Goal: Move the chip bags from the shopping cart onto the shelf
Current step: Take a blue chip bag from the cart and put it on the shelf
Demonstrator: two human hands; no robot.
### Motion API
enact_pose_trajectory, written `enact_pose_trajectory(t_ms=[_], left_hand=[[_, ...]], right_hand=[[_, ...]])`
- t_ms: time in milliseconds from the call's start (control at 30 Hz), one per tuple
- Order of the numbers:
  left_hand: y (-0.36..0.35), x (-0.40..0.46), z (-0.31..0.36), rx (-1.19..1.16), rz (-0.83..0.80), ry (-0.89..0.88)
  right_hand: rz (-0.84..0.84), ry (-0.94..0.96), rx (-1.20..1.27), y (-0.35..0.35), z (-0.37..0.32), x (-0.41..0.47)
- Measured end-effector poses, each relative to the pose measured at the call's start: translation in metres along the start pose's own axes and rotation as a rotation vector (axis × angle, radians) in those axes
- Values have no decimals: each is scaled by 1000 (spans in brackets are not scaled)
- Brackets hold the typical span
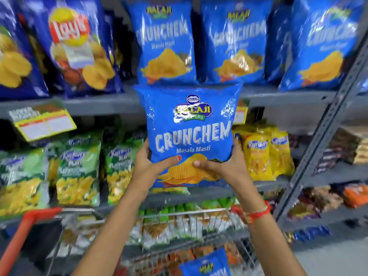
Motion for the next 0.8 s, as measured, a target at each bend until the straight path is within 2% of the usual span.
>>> enact_pose_trajectory(t_ms=[200,433,600,800], left_hand=[[1,54,94,-29,21,-216],[24,108,165,18,116,-381],[46,148,166,74,169,-373],[59,178,136,159,235,-309]], right_hand=[[42,190,-22,-11,-92,57],[125,338,-97,-37,-156,111],[128,308,-187,-69,-164,135],[113,253,-221,-89,-135,151]])
Point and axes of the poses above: each hand's wrist, its own x-axis towards the middle knuckle, its own y-axis out of the back of the hand, z = x × y, the point moved 8 cm from there along x, towards the middle knuckle, and after that the axes turned 14 degrees about x, right-handed, at the moved point
